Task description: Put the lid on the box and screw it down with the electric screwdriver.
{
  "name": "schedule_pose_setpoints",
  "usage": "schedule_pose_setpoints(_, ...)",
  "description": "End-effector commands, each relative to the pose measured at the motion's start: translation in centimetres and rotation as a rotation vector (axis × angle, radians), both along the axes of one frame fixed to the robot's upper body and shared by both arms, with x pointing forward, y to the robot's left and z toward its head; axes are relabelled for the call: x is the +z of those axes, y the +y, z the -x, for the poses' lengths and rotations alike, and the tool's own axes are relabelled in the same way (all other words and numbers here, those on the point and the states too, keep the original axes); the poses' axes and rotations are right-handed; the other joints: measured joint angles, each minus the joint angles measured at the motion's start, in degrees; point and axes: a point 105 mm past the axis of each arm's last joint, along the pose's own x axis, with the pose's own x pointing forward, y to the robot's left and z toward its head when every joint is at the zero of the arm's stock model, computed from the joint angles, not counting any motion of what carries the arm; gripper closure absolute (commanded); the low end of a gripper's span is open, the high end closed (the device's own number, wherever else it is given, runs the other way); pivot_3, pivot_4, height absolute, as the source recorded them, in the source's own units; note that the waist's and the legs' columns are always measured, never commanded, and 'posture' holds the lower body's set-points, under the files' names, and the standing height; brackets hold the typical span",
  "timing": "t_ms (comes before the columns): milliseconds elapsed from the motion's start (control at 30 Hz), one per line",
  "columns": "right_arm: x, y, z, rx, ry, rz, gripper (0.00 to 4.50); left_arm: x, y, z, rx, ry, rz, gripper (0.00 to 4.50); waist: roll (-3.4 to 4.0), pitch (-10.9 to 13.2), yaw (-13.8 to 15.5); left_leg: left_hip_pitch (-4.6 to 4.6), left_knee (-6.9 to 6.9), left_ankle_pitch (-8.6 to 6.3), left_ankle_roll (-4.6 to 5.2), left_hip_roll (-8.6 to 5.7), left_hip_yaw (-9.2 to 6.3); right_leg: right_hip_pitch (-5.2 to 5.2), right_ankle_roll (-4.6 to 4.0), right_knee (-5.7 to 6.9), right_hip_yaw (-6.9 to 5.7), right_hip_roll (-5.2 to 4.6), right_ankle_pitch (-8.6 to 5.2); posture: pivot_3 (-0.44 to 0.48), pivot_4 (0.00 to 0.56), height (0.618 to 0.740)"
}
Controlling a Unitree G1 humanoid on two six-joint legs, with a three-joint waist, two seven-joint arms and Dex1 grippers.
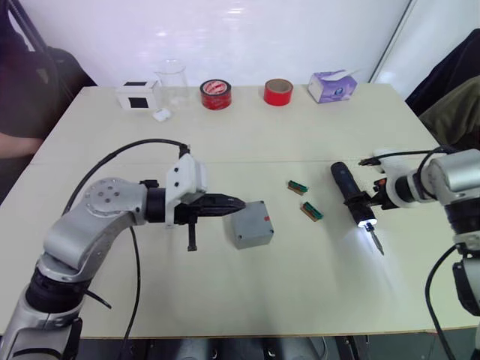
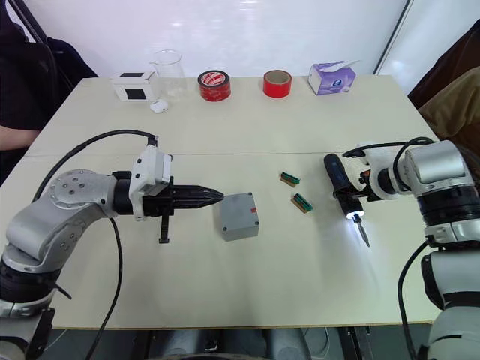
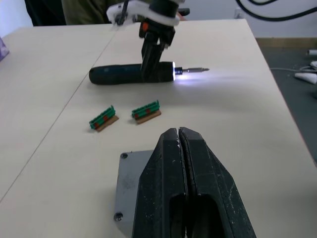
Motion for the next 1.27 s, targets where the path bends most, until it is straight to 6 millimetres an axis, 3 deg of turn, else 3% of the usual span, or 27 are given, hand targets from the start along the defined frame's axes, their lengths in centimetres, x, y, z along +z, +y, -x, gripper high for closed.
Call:
schedule_pose_setpoints(33, 4.0, 0.8, -0.3, 0.121, -0.161, 0.028, 0.10, 0.1, 0.6, -0.3, 0.017, -0.031, -0.035, 4.50, 0.00, 0.00, -0.01, 0.00, 0.00, 0.00, 0.00, 0.01, 0.00, 0.00, 0.00, 0.00, 0.00, 0.00, 0.00, 0.000, 0.150, 0.740)
schedule_pose_setpoints(100, 5.5, 1.7, 0.2, 0.208, -0.222, 0.010, 0.10, -0.4, 1.3, -0.7, 0.047, -0.024, -0.058, 4.50, 0.00, 0.00, -0.10, 0.00, 0.00, 0.00, 0.00, 0.02, 0.00, 0.00, 0.00, 0.00, 0.00, 0.02, 0.00, 0.000, 0.150, 0.740)
schedule_pose_setpoints(200, 8.3, 4.1, 2.5, 0.440, -0.351, -0.055, 0.10, -1.5, 3.3, -1.4, 0.133, 0.001, -0.109, 4.50, 0.01, 0.00, 0.01, 0.00, -0.06, 0.00, 0.00, 0.03, 0.00, -0.03, 0.00, -0.01, 0.00, 0.02, -0.01, 0.000, 0.150, 0.740)
schedule_pose_setpoints(333, 8.9, 5.2, 6.5, 0.611, -0.379, -0.101, 0.10, -2.6, 6.1, -1.8, 0.258, 0.052, -0.148, 4.50, -0.01, 0.01, 0.21, -0.02, -0.07, -0.03, 0.04, 0.06, -0.02, -0.02, 0.00, -0.05, -0.02, 0.00, -0.02, 0.000, 0.150, 0.740)
schedule_pose_setpoints(500, 8.4, 6.2, 10.1, 0.715, -0.379, -0.164, 0.00, -2.5, 8.5, -0.7, 0.324, 0.093, -0.178, 2.64, -0.05, 0.02, 0.14, 0.02, 0.00, -0.03, 0.05, 0.05, 0.00, 0.05, 0.01, -0.02, -0.01, -0.14, -0.01, 0.000, 0.150, 0.740)
schedule_pose_setpoints(633, 6.7, 6.4, 11.4, 0.751, -0.344, -0.179, 0.00, -2.2, 9.9, 0.4, 0.348, 0.137, -0.188, 1.34, -0.15, -0.01, 0.06, 0.07, 0.00, -0.03, 0.04, 0.08, -0.01, 0.05, 0.01, 0.05, -0.01, -0.13, -0.01, 0.000, 0.150, 0.740)
schedule_pose_setpoints(733, 6.1, 6.1, 12.2, 0.763, -0.339, -0.182, 0.00, -2.7, 11.0, 1.7, 0.337, 0.182, -0.226, 0.07, -0.13, 0.00, 0.04, 0.11, -0.03, -0.03, 0.04, 0.10, -0.02, 0.11, -0.01, 0.01, 0.00, -0.11, -0.02, 0.000, 0.150, 0.740)
schedule_pose_setpoints(933, 6.7, 5.3, 13.0, 0.735, -0.335, -0.173, 0.00, -2.0, 12.1, 2.2, 0.341, 0.199, -0.228, 0.07, -0.14, 0.00, 0.34, 0.14, 0.02, -0.02, 0.03, 0.07, 0.04, 0.12, -0.01, 0.05, -0.03, -0.07, -0.02, 0.000, 0.150, 0.740)
schedule_pose_setpoints(1267, 7.5, 5.2, 12.5, 0.730, -0.365, -0.150, 0.00, -0.7, 12.1, 2.6, 0.357, 0.147, -0.196, 0.07, -0.13, 0.00, -0.03, 0.15, 0.01, -0.02, 0.03, 0.08, 0.07, 0.11, 0.00, 0.06, 0.00, -0.04, -0.01, 0.000, 0.150, 0.740)
